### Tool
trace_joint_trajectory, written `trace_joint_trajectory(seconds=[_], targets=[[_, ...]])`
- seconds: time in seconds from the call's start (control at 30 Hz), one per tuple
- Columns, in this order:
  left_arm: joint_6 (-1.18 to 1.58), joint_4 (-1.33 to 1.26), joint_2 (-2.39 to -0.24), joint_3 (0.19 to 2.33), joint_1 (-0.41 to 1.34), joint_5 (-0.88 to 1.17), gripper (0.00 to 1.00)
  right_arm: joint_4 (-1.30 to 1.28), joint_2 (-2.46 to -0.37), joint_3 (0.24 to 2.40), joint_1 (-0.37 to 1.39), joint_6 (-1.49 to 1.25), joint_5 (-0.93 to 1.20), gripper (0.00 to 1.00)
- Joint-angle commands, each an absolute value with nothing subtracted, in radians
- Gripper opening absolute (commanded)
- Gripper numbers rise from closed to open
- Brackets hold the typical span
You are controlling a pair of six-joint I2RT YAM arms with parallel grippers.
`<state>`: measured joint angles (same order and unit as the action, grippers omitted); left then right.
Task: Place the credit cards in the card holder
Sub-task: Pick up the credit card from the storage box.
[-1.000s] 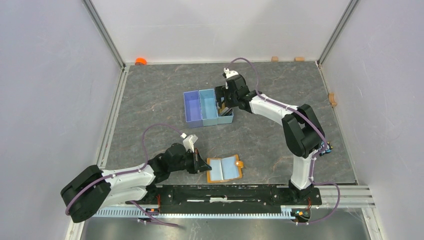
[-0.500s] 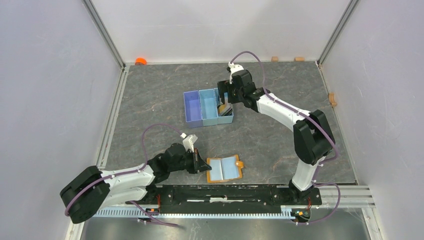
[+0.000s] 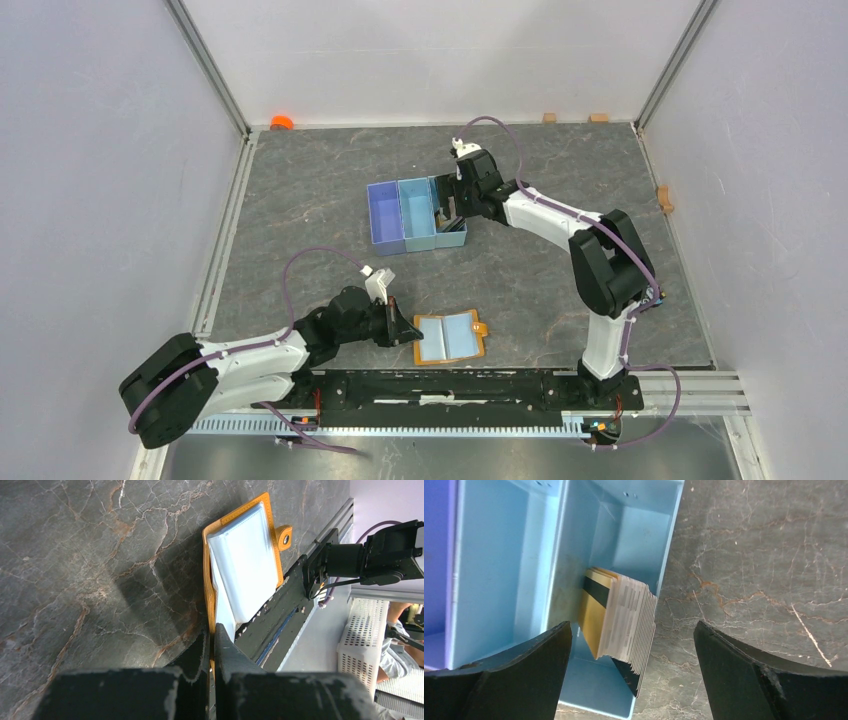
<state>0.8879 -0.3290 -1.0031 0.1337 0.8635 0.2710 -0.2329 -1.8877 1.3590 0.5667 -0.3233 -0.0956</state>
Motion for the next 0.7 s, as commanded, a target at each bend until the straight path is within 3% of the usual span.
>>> trace_joint_trajectory(seconds=[0.0, 0.67], targets=[[0.856, -0.338, -0.990, 0.135, 0.857, 0.275, 0.02, -0.238, -1.921, 1.393, 0.561, -0.314, -0.140, 0.95], [0.851, -0.340, -1.005, 0.137, 0.857, 0.279, 0.02, -0.260, -1.861, 1.378, 0.535, -0.305, -0.183, 0.88]])
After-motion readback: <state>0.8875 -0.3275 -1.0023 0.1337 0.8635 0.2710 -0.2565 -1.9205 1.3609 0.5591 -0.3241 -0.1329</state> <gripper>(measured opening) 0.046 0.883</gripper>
